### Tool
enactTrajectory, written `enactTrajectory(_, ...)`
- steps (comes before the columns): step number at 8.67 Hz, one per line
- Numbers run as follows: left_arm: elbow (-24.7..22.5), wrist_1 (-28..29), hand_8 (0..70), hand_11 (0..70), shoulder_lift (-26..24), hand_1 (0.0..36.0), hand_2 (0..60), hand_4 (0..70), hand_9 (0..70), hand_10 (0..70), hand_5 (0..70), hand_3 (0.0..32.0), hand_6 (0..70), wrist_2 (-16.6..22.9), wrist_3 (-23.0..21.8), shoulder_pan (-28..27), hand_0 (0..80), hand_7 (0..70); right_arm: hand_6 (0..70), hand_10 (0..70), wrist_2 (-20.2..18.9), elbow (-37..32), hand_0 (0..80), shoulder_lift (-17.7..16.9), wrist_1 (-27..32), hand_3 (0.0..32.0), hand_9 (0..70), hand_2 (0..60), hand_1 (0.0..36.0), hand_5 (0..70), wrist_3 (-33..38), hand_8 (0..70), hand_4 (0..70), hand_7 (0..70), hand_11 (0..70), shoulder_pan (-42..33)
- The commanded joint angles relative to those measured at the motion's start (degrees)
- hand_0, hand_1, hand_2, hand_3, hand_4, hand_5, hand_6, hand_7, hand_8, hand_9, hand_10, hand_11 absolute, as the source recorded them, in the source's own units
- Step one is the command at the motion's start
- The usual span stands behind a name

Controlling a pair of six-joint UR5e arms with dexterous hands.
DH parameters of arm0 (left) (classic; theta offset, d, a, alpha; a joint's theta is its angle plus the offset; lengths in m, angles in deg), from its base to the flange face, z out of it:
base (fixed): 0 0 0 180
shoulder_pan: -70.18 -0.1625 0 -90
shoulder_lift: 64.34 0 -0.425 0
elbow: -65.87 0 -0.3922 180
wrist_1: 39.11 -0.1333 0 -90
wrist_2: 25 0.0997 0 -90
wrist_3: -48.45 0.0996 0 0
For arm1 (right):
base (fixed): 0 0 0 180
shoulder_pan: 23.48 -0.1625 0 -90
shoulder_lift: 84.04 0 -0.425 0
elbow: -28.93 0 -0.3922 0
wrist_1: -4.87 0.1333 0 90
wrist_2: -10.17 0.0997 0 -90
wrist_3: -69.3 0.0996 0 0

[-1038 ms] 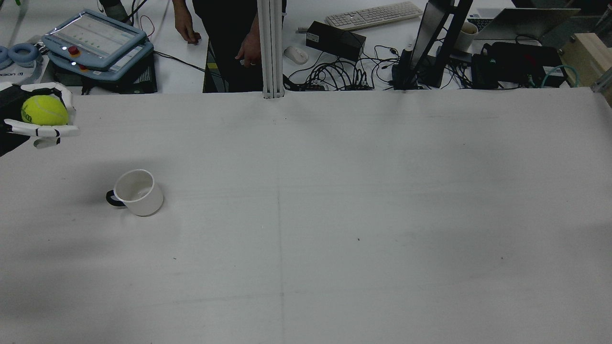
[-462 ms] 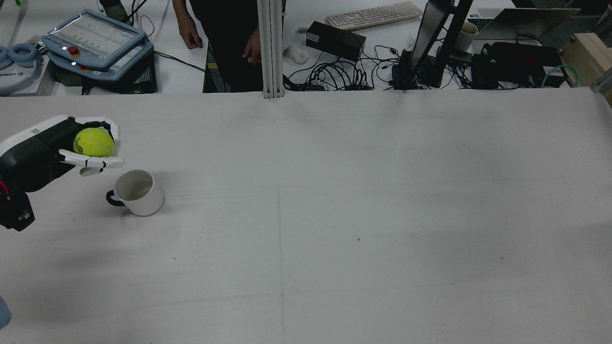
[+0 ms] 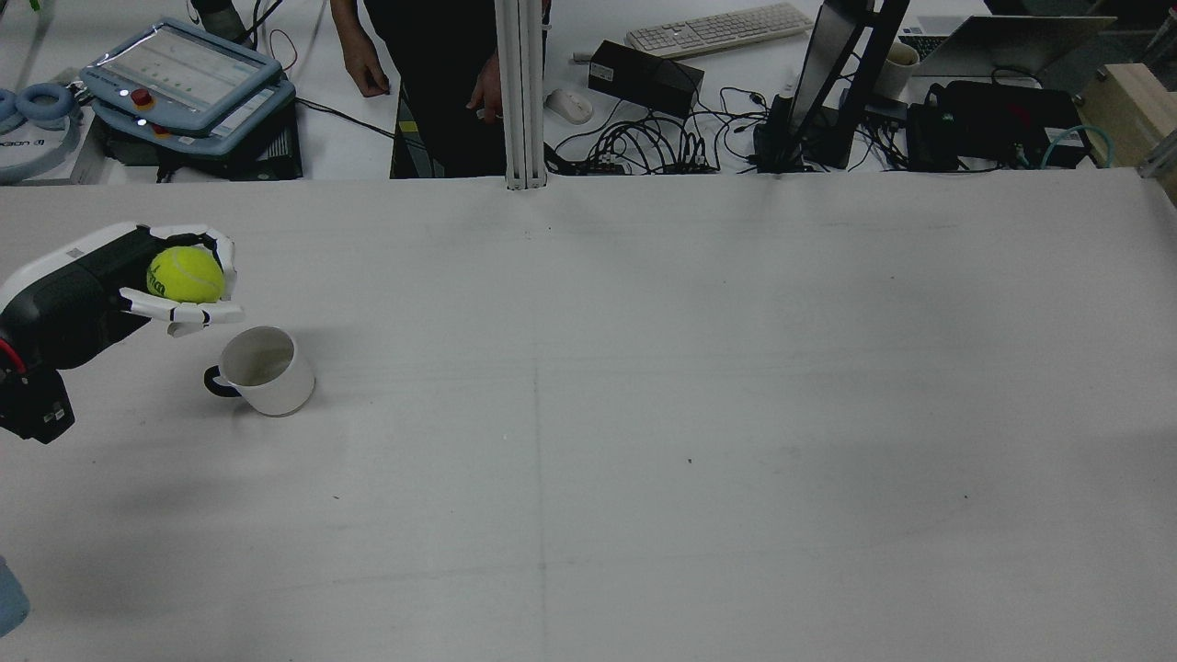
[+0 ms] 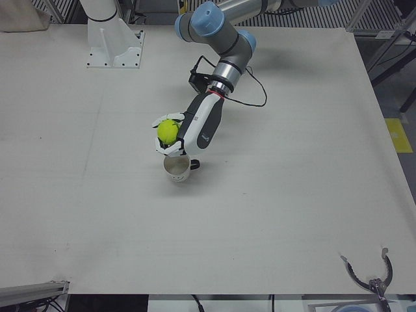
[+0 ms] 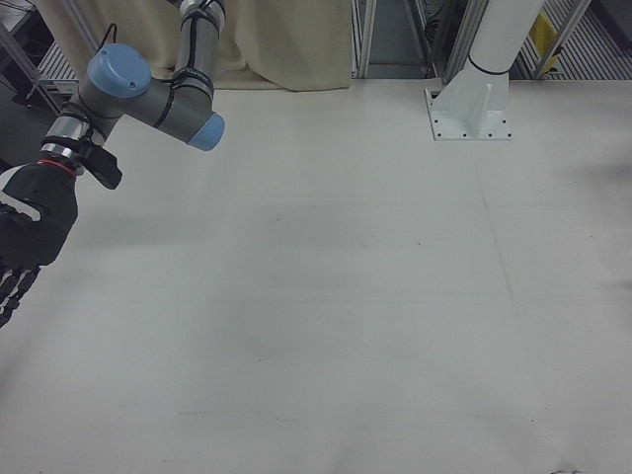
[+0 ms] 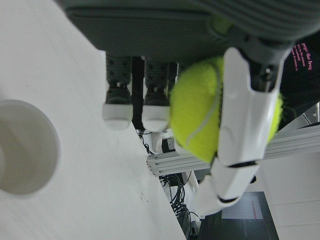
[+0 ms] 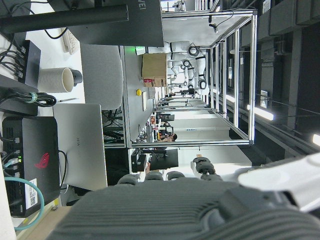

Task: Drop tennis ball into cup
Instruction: 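Position the left hand with the ball above the white mug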

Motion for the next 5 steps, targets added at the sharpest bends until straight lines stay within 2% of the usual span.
enactTrajectory(1, -0.1, 2.6, 14.2, 17.5, -0.2, 36.0, 60.0, 7.1, 16.3, 9.2, 34.6, 0.0, 27.7, 0.1, 0.0, 0.0, 77.5, 16.6, 0.0, 0.0, 0.0, 0.1, 0.0, 0.0, 0.0, 0.0, 0.0, 0.0, 0.0, 0.0, 0.0, 0.0, 0.0, 0.0, 0.0, 0.0)
enactTrajectory(2, -0.1, 2.7, 7.4, 12.6, -0.2, 36.0, 54.0, 1.5, 10.8, 6.1, 29.4, 0.0, 11.4, 0.1, 0.0, 0.0, 63.6, 13.7, 0.0, 0.0, 0.0, 0.1, 0.0, 0.0, 0.0, 0.0, 0.0, 0.0, 0.0, 0.0, 0.0, 0.0, 0.0, 0.0, 0.0, 0.0)
enactTrajectory(3, -0.1, 2.7, 4.5, 9.2, -0.2, 34.4, 48.4, 0.0, 6.8, 4.2, 28.5, 0.0, 12.1, 0.1, 0.0, 0.0, 55.7, 11.0, 0.0, 0.0, 0.0, 0.1, 0.0, 0.0, 0.0, 0.0, 0.0, 0.0, 0.0, 0.0, 0.0, 0.0, 0.0, 0.0, 0.0, 0.0)
enactTrajectory(4, -0.2, 2.9, 5.9, 7.0, -0.2, 28.3, 49.1, 0.0, 4.2, 3.0, 21.1, 0.0, 26.5, 0.0, 0.0, 0.0, 50.5, 6.7, 0.0, 0.0, 0.1, 0.1, 0.0, 0.0, 0.0, 0.0, 0.0, 0.0, 0.0, 0.0, 0.0, 0.0, 0.0, 0.0, 0.0, 0.0)
enactTrajectory(5, -0.3, 3.0, 3.9, 6.4, -0.2, 28.9, 50.0, 0.0, 3.6, 2.6, 27.0, 1.0, 18.3, 0.0, 0.0, 0.0, 50.2, 7.6, 0.0, 0.0, 0.1, 0.1, 0.0, 0.0, 0.0, 0.0, 0.0, 0.0, 0.0, 0.0, 0.0, 0.0, 0.0, 0.0, 0.0, 0.0)
